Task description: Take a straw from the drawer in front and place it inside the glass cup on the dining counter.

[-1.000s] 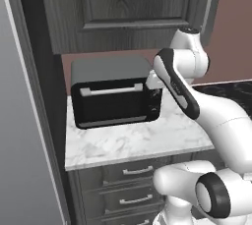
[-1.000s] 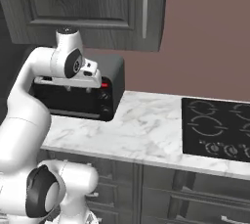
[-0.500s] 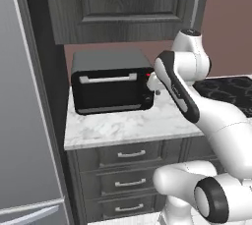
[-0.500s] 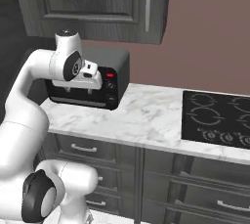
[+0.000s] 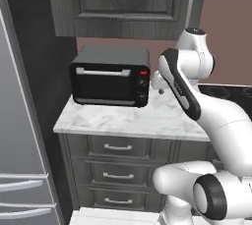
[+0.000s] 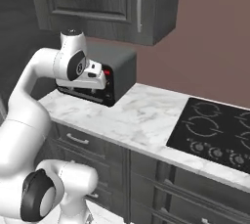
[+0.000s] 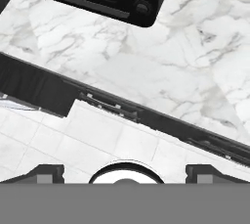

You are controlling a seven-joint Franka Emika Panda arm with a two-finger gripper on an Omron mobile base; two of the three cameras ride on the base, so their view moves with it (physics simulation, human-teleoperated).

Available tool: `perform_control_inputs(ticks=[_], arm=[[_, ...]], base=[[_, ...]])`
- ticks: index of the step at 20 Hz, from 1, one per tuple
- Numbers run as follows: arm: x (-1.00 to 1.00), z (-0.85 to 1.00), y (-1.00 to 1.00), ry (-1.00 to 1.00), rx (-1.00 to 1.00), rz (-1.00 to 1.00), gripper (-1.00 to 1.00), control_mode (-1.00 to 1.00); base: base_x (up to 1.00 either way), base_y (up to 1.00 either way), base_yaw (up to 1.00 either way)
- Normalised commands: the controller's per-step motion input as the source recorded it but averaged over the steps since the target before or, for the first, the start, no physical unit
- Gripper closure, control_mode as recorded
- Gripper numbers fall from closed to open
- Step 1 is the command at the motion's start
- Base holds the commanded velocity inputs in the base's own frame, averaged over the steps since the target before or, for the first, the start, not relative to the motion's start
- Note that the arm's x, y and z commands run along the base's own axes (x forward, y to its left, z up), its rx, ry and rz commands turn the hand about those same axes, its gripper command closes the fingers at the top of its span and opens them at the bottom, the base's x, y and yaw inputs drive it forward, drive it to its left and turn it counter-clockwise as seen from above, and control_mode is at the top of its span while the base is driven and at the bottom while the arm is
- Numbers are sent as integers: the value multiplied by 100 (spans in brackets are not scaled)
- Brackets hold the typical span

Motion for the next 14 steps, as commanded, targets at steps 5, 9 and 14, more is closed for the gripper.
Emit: perform_control_inputs(ticks=[5,9,14], arm=[[0,0,0,0,0,0,-100,100],[0,0,0,0,0,0,-100,100],[0,0,0,0,0,0,-100,100]], base=[[0,-63,39],[0,-59,36],[0,-54,31]])
